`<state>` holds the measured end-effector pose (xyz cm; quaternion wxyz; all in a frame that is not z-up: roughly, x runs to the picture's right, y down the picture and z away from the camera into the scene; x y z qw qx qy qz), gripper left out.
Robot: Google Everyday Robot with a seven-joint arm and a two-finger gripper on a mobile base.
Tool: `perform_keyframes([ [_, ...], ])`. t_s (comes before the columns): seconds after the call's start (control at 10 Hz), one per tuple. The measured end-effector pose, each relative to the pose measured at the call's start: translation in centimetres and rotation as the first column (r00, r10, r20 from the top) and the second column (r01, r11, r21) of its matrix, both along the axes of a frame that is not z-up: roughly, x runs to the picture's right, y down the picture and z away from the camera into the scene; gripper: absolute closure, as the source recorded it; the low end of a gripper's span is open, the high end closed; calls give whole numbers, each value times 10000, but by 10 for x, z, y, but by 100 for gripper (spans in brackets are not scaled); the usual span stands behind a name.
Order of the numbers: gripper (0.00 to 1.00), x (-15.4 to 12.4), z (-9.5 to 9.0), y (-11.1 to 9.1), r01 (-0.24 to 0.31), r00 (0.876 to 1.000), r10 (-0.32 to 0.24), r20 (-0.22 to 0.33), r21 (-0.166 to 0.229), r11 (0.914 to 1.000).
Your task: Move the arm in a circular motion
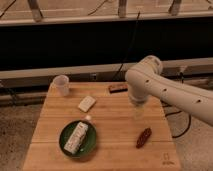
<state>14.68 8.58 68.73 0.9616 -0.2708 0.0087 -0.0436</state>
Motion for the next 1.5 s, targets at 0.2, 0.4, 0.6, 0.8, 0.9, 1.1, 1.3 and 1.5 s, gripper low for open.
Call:
perform_keyframes([
  [0.2, 20, -8, -3, 2, 45, 10000, -45, 3, 0, 10000],
  [0.4, 20, -32, -3, 0, 281, 9995, -281, 137, 70, 9996],
  [0.6, 20, -42, -3, -1, 411, 9990, -414, 196, 116, 9991],
  [0.8, 20, -44, -6, 2, 540, 9984, -542, 186, 91, 9985],
  [0.9, 20, -46, -9, 6, 535, 9984, -536, 185, 72, 9985],
  [1.1, 20, -43, -11, 6, 401, 9990, -404, 184, 165, 9991],
  [1.3, 20, -46, -4, -3, 429, 9987, -435, 254, 219, 9988],
  [1.5, 20, -38, -5, 2, 446, 9987, -448, 234, 120, 9989],
])
